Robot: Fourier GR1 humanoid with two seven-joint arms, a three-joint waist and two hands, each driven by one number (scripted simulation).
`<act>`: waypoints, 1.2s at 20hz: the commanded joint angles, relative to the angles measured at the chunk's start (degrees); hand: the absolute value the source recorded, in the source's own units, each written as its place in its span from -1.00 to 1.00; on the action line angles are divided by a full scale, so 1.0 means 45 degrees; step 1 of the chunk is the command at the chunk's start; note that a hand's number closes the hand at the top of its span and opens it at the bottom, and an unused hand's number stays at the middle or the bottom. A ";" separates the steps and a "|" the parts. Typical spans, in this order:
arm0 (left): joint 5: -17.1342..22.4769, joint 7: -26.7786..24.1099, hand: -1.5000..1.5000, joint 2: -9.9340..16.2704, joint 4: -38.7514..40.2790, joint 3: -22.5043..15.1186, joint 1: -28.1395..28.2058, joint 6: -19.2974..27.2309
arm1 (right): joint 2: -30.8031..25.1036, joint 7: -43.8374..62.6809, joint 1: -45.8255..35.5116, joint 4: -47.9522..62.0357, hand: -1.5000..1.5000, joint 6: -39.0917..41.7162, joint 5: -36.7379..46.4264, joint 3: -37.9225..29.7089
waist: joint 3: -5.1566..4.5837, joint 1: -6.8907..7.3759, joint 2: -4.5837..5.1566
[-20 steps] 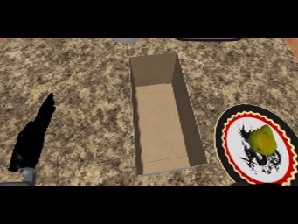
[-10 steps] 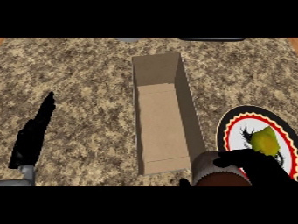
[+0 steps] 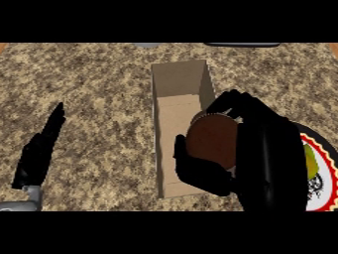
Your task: Pick the cupcake from the plate and place it in the cardboard box
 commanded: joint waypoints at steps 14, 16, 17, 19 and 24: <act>-0.0171 -0.0366 0.00 -0.0541 0.0225 0.0028 0.0135 0.0108 | 0.0143 0.0121 -0.2960 0.9821 -1.00 -0.5736 -0.2996 -0.1227 | 0.0019 0.0048 0.0027; -0.0487 -0.0152 0.00 -0.0558 -0.0578 -0.0192 0.0694 0.0246 | 0.0143 -0.1388 -0.2786 1.0281 -1.00 -0.6021 -0.3343 -0.2083 | 0.0026 -0.0016 0.0003; -0.0249 0.0243 0.00 -0.0266 -0.0701 0.0104 0.0514 -0.0025 | 0.0142 -0.0969 -0.3445 1.0200 -1.00 -0.6198 -0.3414 -0.2169 | 0.0024 -0.0028 -0.0013; -0.0520 -0.0194 0.00 -0.0616 0.0501 -0.0007 -0.0332 0.0257 | 0.0142 -0.1293 -0.3205 1.0405 -1.00 -0.8161 -0.3621 -0.1480 | 0.0021 -0.0019 0.0036; -0.0350 0.0050 0.00 -0.0448 0.0081 0.0160 -0.0072 0.0086 | 0.0144 -0.1134 -0.3026 0.9046 -1.00 -1.0369 -0.2587 -0.2421 | 0.0026 -0.0219 -0.0042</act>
